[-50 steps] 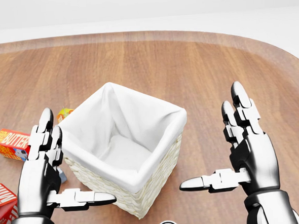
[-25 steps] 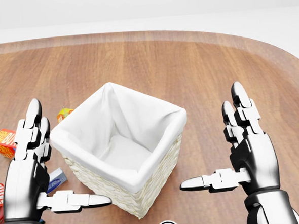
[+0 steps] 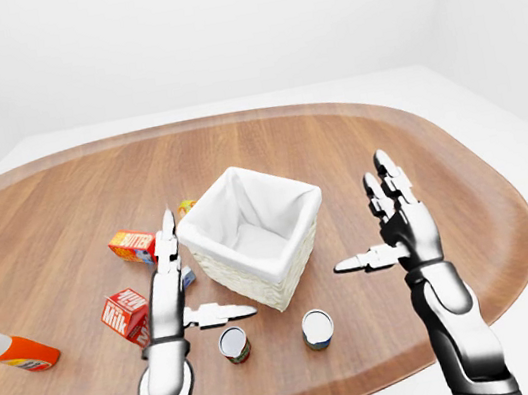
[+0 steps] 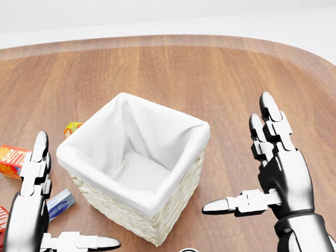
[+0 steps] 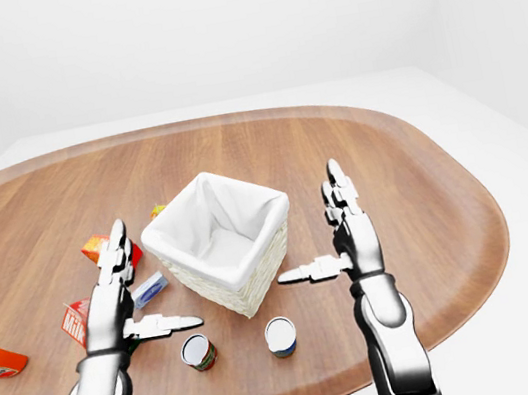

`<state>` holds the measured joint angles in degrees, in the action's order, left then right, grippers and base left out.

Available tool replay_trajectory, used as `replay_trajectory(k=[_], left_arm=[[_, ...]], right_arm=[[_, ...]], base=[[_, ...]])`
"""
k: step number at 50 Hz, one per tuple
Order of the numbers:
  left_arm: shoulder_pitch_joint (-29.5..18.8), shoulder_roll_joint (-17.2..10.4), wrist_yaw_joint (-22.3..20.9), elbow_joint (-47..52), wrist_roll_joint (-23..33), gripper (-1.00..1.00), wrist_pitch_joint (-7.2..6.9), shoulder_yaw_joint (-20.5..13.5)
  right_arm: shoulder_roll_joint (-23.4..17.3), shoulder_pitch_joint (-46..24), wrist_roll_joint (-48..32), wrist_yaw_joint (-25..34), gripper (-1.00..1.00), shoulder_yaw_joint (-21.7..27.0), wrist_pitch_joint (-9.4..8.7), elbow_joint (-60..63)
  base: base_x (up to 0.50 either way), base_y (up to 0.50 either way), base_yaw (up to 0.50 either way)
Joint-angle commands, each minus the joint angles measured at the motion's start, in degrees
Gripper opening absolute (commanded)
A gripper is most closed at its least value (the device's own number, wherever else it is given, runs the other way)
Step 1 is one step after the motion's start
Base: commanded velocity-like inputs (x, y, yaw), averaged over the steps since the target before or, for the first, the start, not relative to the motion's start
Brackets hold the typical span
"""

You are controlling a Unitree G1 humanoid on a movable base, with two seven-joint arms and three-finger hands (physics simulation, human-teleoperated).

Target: Pick up the tomato sauce, and put it in the basket.

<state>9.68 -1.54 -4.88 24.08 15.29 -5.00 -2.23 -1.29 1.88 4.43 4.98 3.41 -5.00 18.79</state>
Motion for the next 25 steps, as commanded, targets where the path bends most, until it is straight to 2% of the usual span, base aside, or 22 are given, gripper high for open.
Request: replay_trajectory(k=[1,5,9,14,15,19,25], left_arm=[[2.56,-0.01,-0.6,-0.62,3.84,1.0,0.0,-0.62],[3.6,0.29,-1.11,0.67,4.56,1.0,0.0,-0.8],[5.6,0.51,-1.12,2.22,6.75,1.0,0.87,0.08],[6.63,0.67,-1.37,3.11,7.69,1.0,1.05,0.13],[6.82,0.65,-1.31,2.9,7.86,1.0,1.48,0.13],[7.67,0.48,-0.19,0.91,9.34,1.0,4.6,0.46],[8.15,0.71,-0.08,0.7,9.83,1.0,5.2,0.87]], right_arm=[[0.01,0.04,-0.11,-0.01,1.0,-0.09,0.0,-0.04],[-0.01,-0.11,-0.09,-0.02,1.0,0.02,0.0,-0.42],[-0.02,0.06,-0.15,-0.01,1.0,-0.01,0.0,-0.11],[-0.07,-0.12,-0.11,-0.05,1.0,0.15,0.0,-0.18],[-0.06,-0.13,-0.12,-0.04,1.0,0.15,0.0,-0.28],[-0.07,-0.22,-0.13,0.0,1.0,0.17,0.0,-0.76],[-0.12,-0.2,-0.04,-0.04,1.0,0.27,0.0,-0.22]], base=[[0.0,0.0,0.0],[0.0,0.0,0.0],[0.0,0.0,0.0],[0.0,0.0,0.0],[0.0,0.0,0.0],[0.0,0.0,0.0],[0.0,0.0,0.0]])
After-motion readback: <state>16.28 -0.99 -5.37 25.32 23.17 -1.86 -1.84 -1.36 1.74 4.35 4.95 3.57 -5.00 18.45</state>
